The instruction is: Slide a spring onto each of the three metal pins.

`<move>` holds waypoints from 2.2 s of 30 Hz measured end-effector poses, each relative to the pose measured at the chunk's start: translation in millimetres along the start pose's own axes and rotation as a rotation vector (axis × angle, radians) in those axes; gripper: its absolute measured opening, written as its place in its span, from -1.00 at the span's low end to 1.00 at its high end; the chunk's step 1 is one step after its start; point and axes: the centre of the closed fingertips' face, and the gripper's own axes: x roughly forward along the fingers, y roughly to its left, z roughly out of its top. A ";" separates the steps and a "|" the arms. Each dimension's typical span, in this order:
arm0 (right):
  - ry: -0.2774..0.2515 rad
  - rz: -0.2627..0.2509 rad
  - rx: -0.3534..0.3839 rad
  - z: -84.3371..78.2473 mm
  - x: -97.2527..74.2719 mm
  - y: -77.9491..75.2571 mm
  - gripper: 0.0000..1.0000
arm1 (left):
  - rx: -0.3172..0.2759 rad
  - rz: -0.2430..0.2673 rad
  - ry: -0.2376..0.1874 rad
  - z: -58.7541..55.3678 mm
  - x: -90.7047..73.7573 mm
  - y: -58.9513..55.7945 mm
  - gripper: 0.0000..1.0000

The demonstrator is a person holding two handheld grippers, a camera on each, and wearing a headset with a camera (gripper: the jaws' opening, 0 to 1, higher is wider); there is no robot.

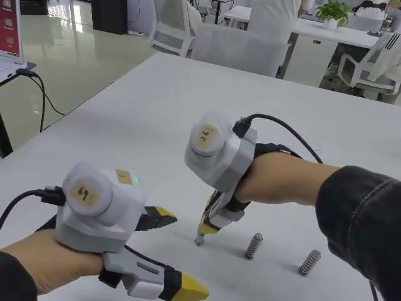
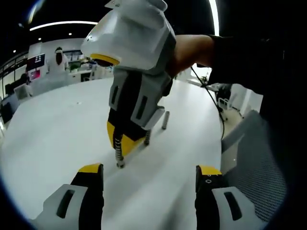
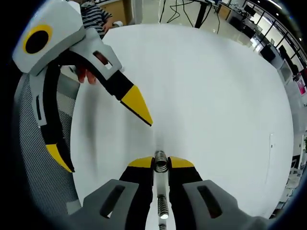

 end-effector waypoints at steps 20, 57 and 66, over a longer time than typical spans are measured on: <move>0.023 0.003 -0.009 -11.1 26.0 5.6 -0.82 | -0.007 0.002 0.013 -3.3 0.5 1.7 0.48; -0.162 -0.104 0.126 -31.6 -42.6 14.4 -0.48 | 0.017 0.003 0.038 -7.8 1.8 1.3 0.45; -0.230 -0.128 0.165 -35.9 -58.7 17.0 -0.45 | 0.019 0.006 0.035 -7.3 1.2 1.9 0.45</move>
